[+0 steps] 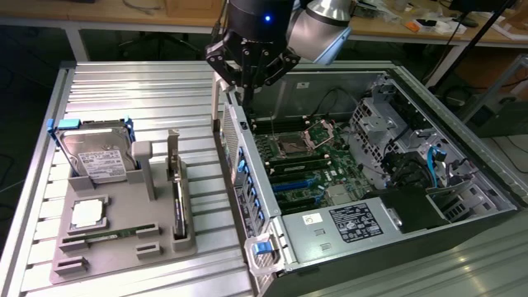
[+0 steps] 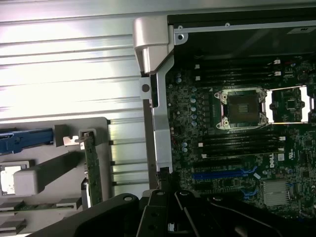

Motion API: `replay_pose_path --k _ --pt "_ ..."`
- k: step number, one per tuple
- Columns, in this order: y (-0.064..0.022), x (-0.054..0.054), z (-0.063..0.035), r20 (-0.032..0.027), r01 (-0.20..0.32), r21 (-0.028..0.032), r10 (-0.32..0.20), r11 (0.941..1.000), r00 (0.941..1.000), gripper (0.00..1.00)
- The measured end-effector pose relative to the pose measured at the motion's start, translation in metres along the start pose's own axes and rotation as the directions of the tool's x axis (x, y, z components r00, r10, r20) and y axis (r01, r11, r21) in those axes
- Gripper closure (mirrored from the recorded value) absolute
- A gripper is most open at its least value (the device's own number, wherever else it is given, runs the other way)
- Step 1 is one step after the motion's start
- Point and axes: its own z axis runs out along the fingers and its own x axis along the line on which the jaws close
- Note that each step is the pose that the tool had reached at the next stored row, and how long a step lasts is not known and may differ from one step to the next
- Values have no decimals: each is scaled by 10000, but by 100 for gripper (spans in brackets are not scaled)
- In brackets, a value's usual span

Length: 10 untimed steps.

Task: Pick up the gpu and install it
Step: 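Reach for the gpu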

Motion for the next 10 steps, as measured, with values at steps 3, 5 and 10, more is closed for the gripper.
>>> replay_pose_path --k 3,5,10 --pt "0 6 0 0 0 -1 0 10000 10000 89" --pt "-1 14 -1 0 0 0 0 10000 10000 89" --pt "-2 26 -1 0 1 0 -1 10000 10000 89"
